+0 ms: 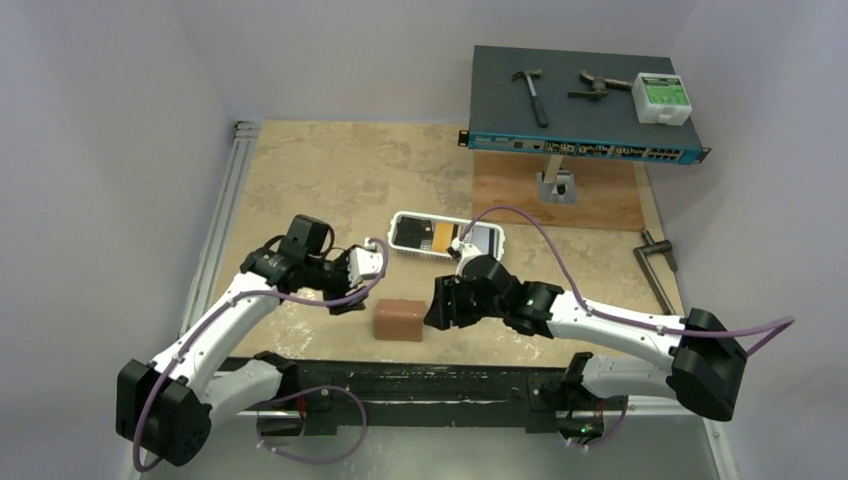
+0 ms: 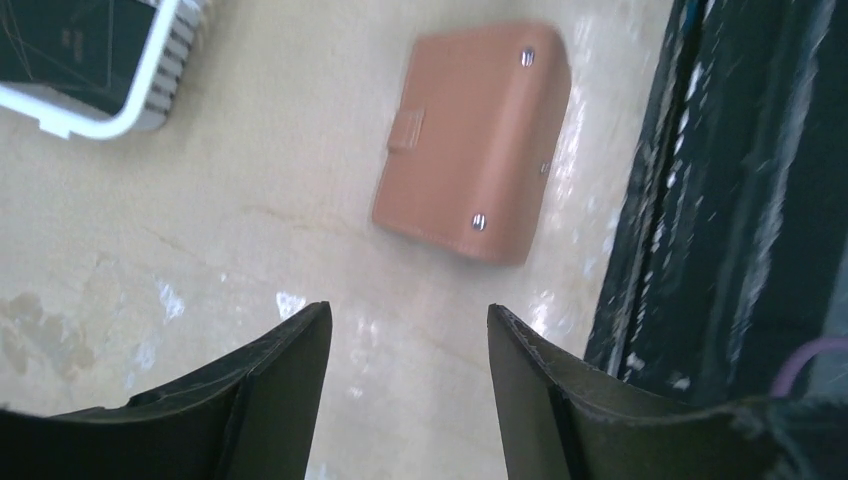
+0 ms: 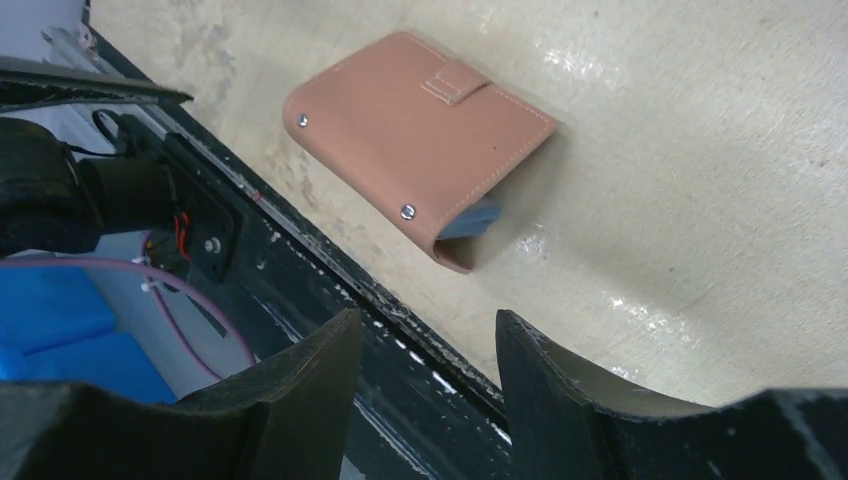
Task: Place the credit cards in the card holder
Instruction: Pick up the card holder from the center of the board.
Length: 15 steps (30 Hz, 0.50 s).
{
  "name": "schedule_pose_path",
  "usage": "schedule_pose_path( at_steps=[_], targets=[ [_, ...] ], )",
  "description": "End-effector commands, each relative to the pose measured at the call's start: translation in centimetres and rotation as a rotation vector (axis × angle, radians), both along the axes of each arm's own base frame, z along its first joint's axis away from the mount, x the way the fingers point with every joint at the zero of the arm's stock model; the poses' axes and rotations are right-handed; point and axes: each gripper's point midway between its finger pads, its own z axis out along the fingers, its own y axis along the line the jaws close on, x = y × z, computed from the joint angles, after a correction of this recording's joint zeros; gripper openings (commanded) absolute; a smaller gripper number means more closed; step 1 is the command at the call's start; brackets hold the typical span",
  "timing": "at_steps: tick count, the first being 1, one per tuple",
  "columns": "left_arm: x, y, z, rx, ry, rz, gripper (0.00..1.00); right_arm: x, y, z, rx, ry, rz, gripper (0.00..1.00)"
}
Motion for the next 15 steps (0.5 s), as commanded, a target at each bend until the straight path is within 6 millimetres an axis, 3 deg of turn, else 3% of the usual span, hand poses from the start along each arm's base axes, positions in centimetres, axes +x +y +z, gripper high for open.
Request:
schedule_pose_path(
  at_steps=[1,4,8,15],
  targets=[
    [-0.1,3.3,-2.0,0.196,-0.285,-0.234,0.59,-0.4,1.9,1.7,0.113,-0.033,0.078,0.53],
    [0.5,3.0,-0.9,0.185,-0.574,-0.368,0.60,-1.0,2.9,1.6,0.155,-0.009,0.125,0.55],
    [0.5,0.7,0.1,0.080,-1.005,-0.527,0.61,-1.0,4.2,0.9,0.186,0.026,0.140,0.55],
    [-1.8,-1.9,-2.0,-0.059,-1.310,-0.715,0.65,0.2,3.9,-0.1,0.188,0.046,0.113,0.55]
  ],
)
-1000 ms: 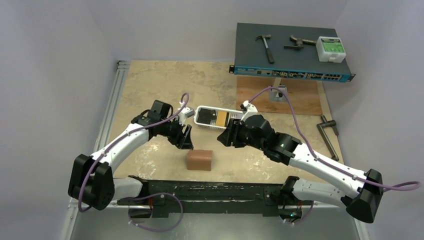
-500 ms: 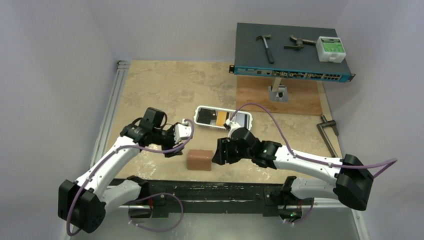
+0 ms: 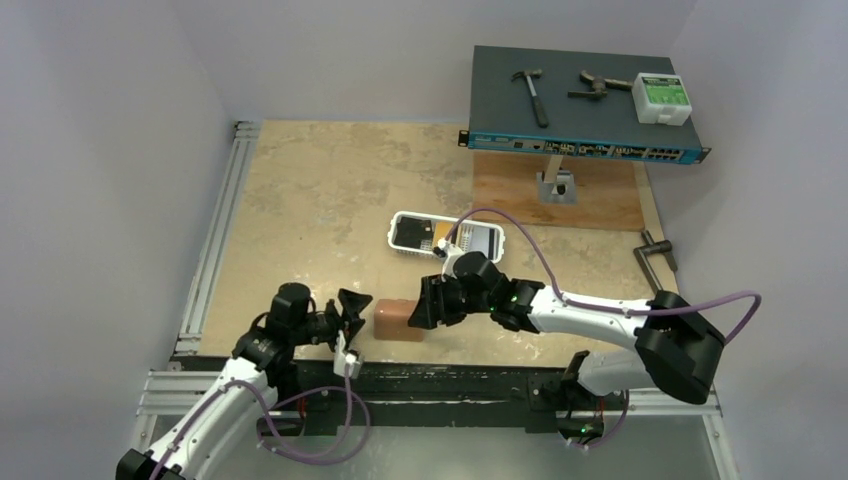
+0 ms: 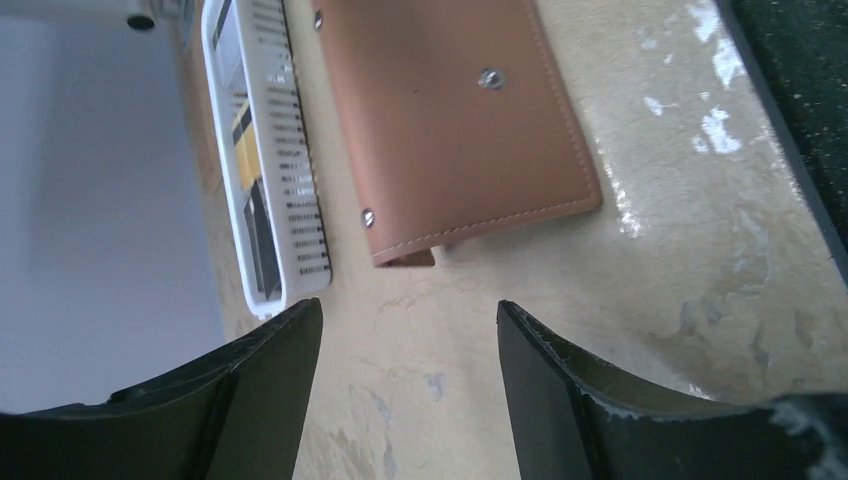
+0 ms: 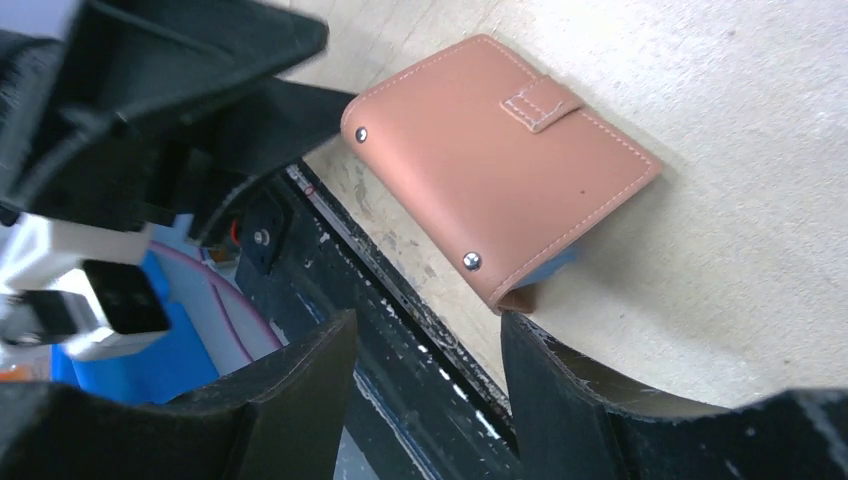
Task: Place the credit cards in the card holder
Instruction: Pick up the card holder from the center of the board.
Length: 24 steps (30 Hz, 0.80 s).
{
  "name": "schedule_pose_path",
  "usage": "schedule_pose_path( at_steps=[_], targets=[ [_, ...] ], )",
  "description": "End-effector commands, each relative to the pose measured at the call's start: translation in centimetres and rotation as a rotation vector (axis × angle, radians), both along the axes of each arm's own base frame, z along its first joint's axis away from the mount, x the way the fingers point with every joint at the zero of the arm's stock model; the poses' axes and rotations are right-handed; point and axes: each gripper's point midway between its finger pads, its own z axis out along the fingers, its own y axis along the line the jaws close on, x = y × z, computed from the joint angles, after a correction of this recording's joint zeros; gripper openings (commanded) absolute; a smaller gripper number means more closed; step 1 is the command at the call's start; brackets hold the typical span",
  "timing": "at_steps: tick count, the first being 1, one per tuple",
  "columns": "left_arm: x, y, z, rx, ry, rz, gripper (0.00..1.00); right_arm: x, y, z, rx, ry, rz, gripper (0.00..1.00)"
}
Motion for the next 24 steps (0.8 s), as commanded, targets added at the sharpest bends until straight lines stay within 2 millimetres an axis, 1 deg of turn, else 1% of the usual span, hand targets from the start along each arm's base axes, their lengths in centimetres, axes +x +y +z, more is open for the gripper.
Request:
schedule_pose_path(
  at_steps=[1,3,8,13,16,17,20,22,24],
  targets=[
    [-0.9,-3.1,3.1,-0.097,-0.335,-0.267,0.65,1.2,0.4,1.4,0.094,-0.013,-0.012,0.55],
    [-1.7,-3.4,2.6,-0.098,-0.364,-0.324,0.66,1.6,0.0,1.3,0.107,-0.003,-0.024,0.55],
    [-2.4,-4.3,2.2,-0.111,-0.441,-0.432,0.66,2.3,-0.1,0.9,0.131,0.017,-0.032,0.54],
    [-4.1,-4.4,0.7,-0.079,-0.442,-0.537,0.65,2.8,0.2,0.3,0.138,0.039,-0.021,0.53],
    [-4.4,-4.6,0.1,-0.075,-0.456,-0.578,0.63,2.9,0.5,0.0,0.142,0.051,-0.006,0.52],
    [-4.3,-4.6,-0.2,-0.068,-0.451,-0.584,0.62,2.9,0.6,-0.1,0.143,0.055,-0.002,0.52],
    [-3.9,-5.0,-0.1,-0.078,-0.462,-0.599,0.56,2.9,0.8,-0.4,0.144,0.063,0.008,0.50],
    [-3.9,-5.2,0.2,-0.093,-0.466,-0.607,0.48,2.8,0.8,-0.6,0.144,0.066,0.011,0.49],
    [-3.8,-5.4,0.7,-0.110,-0.458,-0.608,0.39,2.9,0.9,-0.4,0.153,0.068,0.013,0.47]
  ],
)
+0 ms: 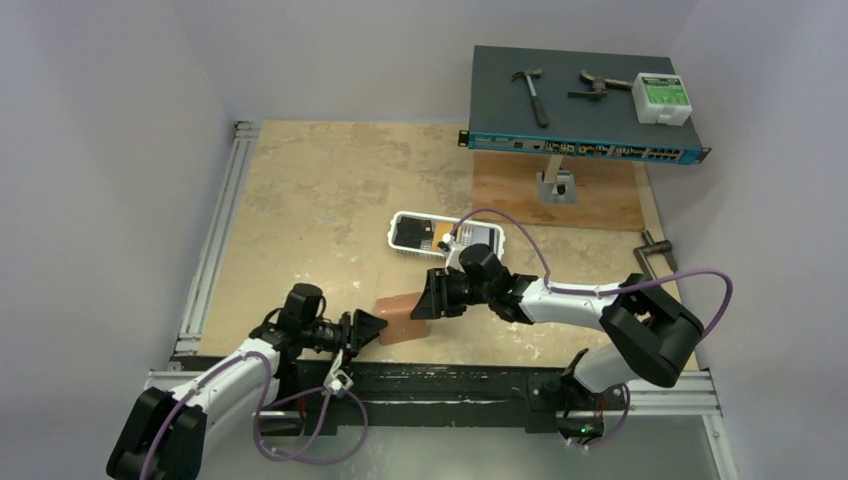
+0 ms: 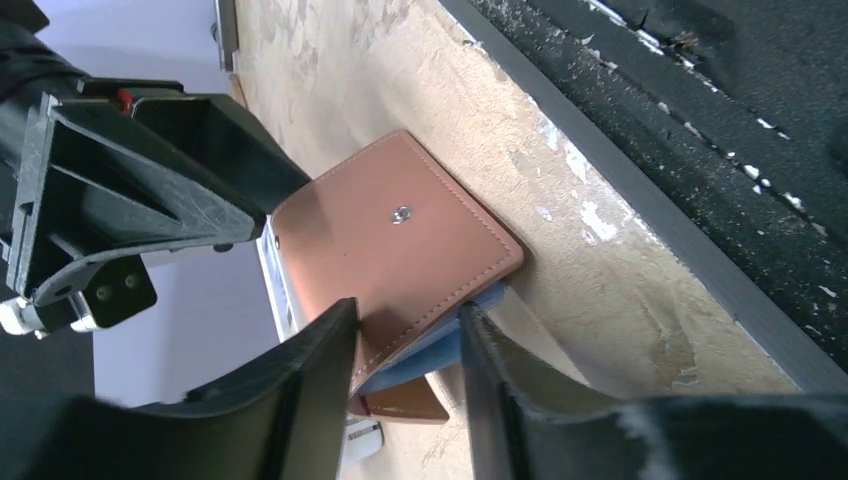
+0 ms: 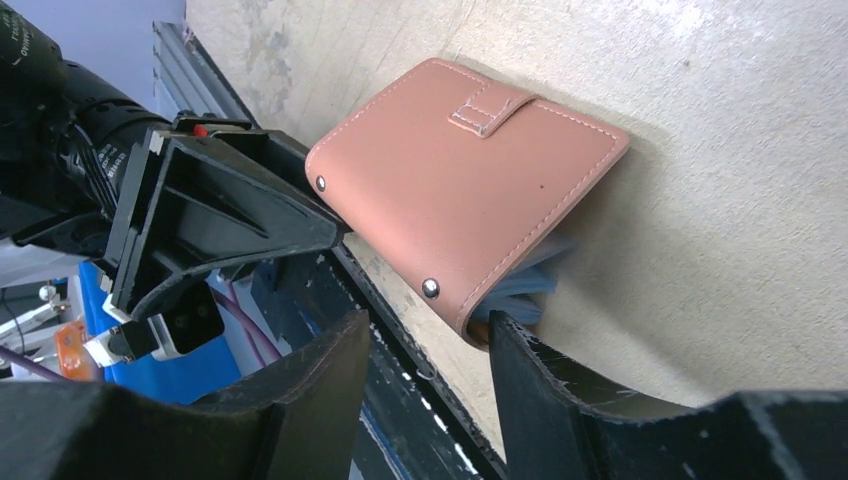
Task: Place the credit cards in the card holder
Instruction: Pick up the card holder from the center of the board, then open the card holder.
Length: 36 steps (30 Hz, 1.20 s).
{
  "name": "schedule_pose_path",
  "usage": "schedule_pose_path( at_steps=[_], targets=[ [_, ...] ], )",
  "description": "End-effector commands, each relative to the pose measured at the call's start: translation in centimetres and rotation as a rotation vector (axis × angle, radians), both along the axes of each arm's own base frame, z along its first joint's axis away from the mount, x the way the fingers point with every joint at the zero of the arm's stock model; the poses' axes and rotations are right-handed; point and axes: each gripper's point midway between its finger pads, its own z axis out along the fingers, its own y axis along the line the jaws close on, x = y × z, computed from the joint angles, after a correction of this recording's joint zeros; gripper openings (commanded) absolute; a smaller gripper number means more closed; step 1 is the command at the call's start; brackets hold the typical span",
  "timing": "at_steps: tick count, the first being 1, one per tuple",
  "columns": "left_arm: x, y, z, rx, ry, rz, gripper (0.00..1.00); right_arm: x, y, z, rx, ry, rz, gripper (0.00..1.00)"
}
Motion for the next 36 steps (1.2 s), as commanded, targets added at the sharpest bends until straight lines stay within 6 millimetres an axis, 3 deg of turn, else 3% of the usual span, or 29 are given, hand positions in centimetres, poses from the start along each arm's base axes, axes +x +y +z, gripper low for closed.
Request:
schedule_pose_path(
  at_steps=[1,6,16,19,23,25,27,31,36],
  targets=[
    [0.0,-1.7,3.6,-0.106,-0.214,-0.144,0.35,0.5,1.1,2.0,0.084,-0.028,0.025,0.46],
    [1.5,-2.4,5.5,-0.163,-0.223,-0.075,0.28,0.7,1.5,3.2,0.124,-0.029,0.032,0.38],
    [4.3,-4.6,12.7,-0.310,-0.037,0.200,0.27,1.0,2.7,7.8,0.231,-0.044,0.057,0.23],
    [5.0,-4.9,14.4,-0.327,0.118,0.317,0.24,1.1,2.5,9.5,0.260,-0.065,0.044,0.23],
    [6.9,-4.7,16.8,-0.359,0.389,0.533,0.09,1.1,1.9,11.8,0.286,-0.099,0.021,0.24],
    [7.8,-4.5,17.6,-0.376,0.518,0.642,0.01,1.1,1.6,12.3,0.289,-0.107,0.014,0.25],
    [8.1,-4.2,18.1,-0.404,0.648,0.725,0.00,1.0,1.2,12.5,0.283,-0.112,0.008,0.30],
    [7.3,-3.5,17.8,-0.412,0.993,0.919,0.00,1.2,-0.4,12.8,0.250,-0.147,-0.026,0.46],
    [6.7,-2.8,17.5,-0.437,1.355,1.113,0.00,2.2,-4.0,14.1,0.249,-0.227,-0.127,0.56]
  ],
)
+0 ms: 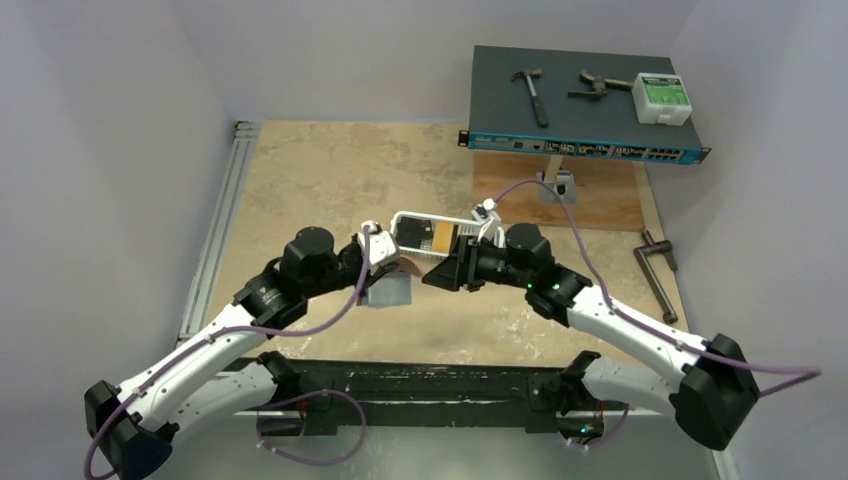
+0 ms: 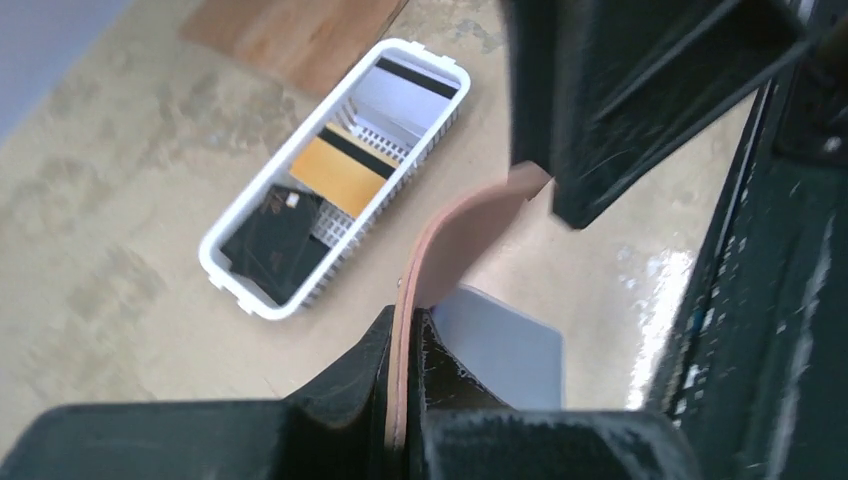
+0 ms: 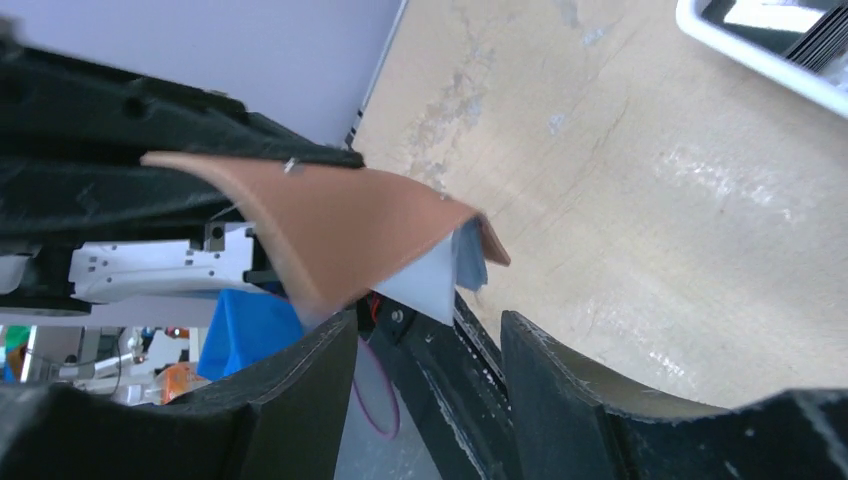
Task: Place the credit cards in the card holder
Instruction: Open the card holder.
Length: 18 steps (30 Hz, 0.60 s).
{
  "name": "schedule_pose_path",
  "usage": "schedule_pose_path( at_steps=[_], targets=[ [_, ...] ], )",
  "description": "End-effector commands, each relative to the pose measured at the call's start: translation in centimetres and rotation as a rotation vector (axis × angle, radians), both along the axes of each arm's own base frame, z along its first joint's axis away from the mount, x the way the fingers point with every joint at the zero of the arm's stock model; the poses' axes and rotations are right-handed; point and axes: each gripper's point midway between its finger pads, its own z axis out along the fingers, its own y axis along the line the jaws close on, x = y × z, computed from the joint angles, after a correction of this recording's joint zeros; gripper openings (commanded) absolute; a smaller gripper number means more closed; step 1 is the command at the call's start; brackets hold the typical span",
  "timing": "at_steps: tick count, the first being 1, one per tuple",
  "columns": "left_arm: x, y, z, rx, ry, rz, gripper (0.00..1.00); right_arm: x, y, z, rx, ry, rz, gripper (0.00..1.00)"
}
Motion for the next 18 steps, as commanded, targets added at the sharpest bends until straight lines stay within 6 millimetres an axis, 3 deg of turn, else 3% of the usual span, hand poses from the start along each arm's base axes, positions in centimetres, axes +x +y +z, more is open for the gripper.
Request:
schedule_pose_path(
  at_steps=[1,5,9,13,18],
  targets=[
    [0.1,1.0,0.8,-0.180,0.406,0.262,0.00,-0.3,-2.6,2.4,0.040,-0.089,-0.050,0.56],
    [0.8,0.8,2.6,-0.307,0.536,0.324,0.00,-1.3,-3.0,3.5,0.127,-0.148,-0.029,0.61],
    [1.5,0.7,4.1,-0.405,0.643,0.379,0.00,-2.1,-2.5,3.0,0.166,-0.165,0.022,0.64],
    [2.2,0.9,4.7,-0.519,0.785,0.448,0.00,-2.0,-2.1,2.6,0.179,-0.173,0.042,0.65],
    [2.3,1.0,5.6,-0.561,0.831,0.462,0.00,-2.2,-2.6,2.9,0.233,-0.242,0.024,0.67]
  ],
)
